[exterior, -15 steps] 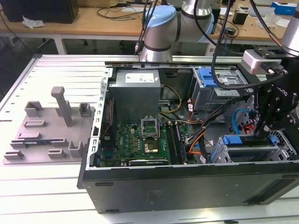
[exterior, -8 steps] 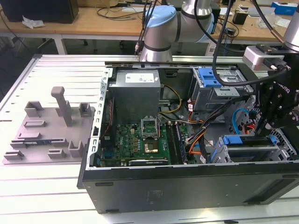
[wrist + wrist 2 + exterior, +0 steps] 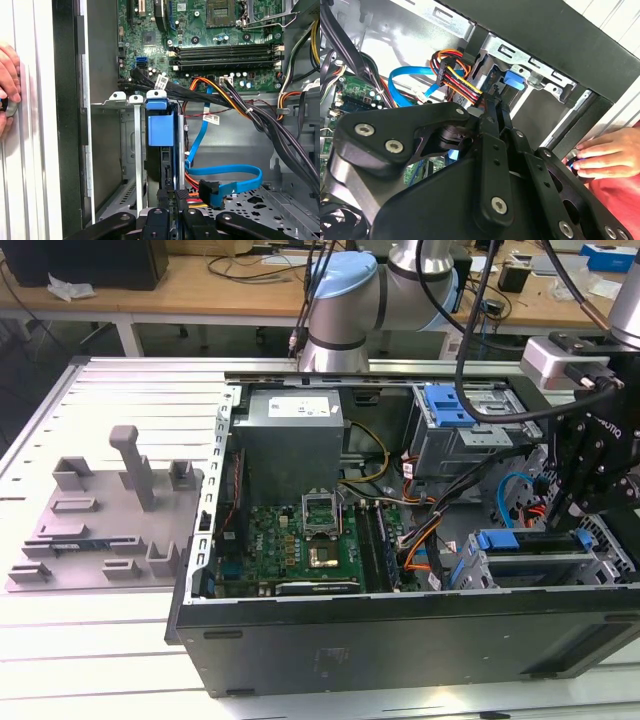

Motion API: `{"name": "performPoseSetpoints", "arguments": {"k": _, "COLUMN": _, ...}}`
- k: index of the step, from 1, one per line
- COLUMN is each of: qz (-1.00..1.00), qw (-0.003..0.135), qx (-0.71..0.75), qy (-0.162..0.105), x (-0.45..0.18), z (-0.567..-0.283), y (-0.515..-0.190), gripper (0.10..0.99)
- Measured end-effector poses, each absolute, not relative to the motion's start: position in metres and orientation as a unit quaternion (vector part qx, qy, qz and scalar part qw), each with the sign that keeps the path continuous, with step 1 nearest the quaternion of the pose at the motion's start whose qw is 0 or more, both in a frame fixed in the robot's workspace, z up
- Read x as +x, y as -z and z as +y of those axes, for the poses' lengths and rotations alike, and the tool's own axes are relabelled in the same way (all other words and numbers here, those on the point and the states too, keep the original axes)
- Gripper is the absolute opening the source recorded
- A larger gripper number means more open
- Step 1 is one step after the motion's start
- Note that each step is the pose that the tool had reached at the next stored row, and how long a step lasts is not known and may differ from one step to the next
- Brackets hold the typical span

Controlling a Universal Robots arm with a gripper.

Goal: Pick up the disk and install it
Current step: 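Insert the first disk wire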

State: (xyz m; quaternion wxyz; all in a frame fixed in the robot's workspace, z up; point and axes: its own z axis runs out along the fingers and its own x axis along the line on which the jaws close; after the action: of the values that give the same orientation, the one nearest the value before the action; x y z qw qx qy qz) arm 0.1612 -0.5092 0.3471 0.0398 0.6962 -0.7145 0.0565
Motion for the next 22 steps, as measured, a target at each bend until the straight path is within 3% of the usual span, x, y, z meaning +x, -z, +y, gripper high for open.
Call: {"name": "performPoseSetpoints", "arguments": {"k": 22, "qz": -0.715, "qw": 0.04, "qx": 0.696, "qy": -0.057, "x": 0.16, "z": -0.5092, "y": -0.346, "gripper": 0.165}}
